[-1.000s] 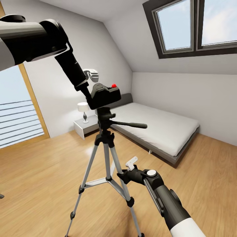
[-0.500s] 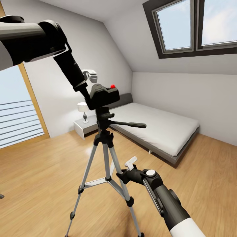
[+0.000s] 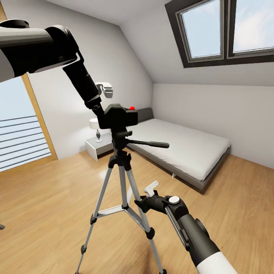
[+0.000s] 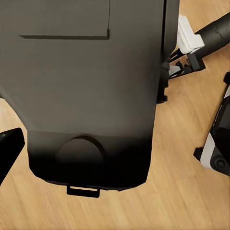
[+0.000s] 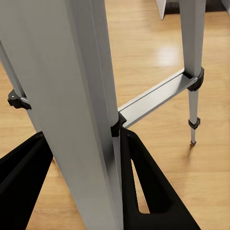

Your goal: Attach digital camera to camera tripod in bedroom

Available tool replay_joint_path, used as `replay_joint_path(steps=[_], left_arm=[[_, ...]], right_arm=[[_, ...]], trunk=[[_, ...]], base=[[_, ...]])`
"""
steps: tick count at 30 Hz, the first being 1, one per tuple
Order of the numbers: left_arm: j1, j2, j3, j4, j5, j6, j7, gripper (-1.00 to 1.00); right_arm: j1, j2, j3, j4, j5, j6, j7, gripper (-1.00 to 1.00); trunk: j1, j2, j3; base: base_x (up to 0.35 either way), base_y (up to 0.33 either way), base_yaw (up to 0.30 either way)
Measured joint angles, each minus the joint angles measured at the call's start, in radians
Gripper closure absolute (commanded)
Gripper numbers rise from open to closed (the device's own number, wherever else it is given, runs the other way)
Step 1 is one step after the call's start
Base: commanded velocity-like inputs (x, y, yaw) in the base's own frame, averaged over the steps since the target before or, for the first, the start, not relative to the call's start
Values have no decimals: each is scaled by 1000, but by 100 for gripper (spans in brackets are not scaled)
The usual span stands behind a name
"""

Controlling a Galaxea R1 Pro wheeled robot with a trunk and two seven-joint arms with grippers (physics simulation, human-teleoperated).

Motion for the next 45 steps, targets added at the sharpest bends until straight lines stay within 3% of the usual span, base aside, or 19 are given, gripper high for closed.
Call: replay_joint_path(steps=[12,18,22,23,26,27,30,34,41,42,43,44,45], left_arm=[[-1,14,4,22,-2,7,1,-100],[-4,36,29,140,1,24,4,-100],[-1,46,87,277,4,31,7,-100],[-1,46,88,279,5,31,7,-100],[23,49,152,390,7,34,9,-100],[23,49,153,391,7,34,9,-100],[56,52,216,491,7,37,10,-100],[81,61,275,598,6,39,14,-100],[105,69,373,669,7,41,66,-100],[105,69,374,669,7,41,67,-100],[108,69,395,674,7,41,81,-100],[109,70,416,677,6,41,95,-100],[112,72,451,682,6,42,122,-100]], right_arm=[[0,0,0,0,0,0,0,100],[0,0,0,0,0,0,0,100],[0,0,0,0,0,0,0,100],[0,0,0,0,0,0,0,100],[0,0,0,-1,0,0,1,100],[0,0,0,0,0,0,1,100],[0,0,0,-1,1,0,1,100],[0,0,0,0,0,-1,1,100],[0,-1,-1,1,0,-1,1,100],[0,-1,-1,1,0,-1,1,100],[0,-1,-1,1,0,-1,1,-100],[1,-1,1,64,74,7,2,-100],[0,-1,1,69,75,7,2,-100]], trunk=[[0,0,0],[0,0,0],[0,0,0],[0,0,0],[0,0,0],[0,0,0],[0,0,0],[0,0,0],[0,0,0],[0,0,0],[0,0,0],[0,0,0],[0,0,0]], base=[[0,0,0],[0,0,0],[0,0,0],[0,0,0],[0,0,0],[0,0,0],[0,0,0],[0,0,0],[0,0,0],[0,0,0],[0,0,0],[0,0,0],[0,0,0]])
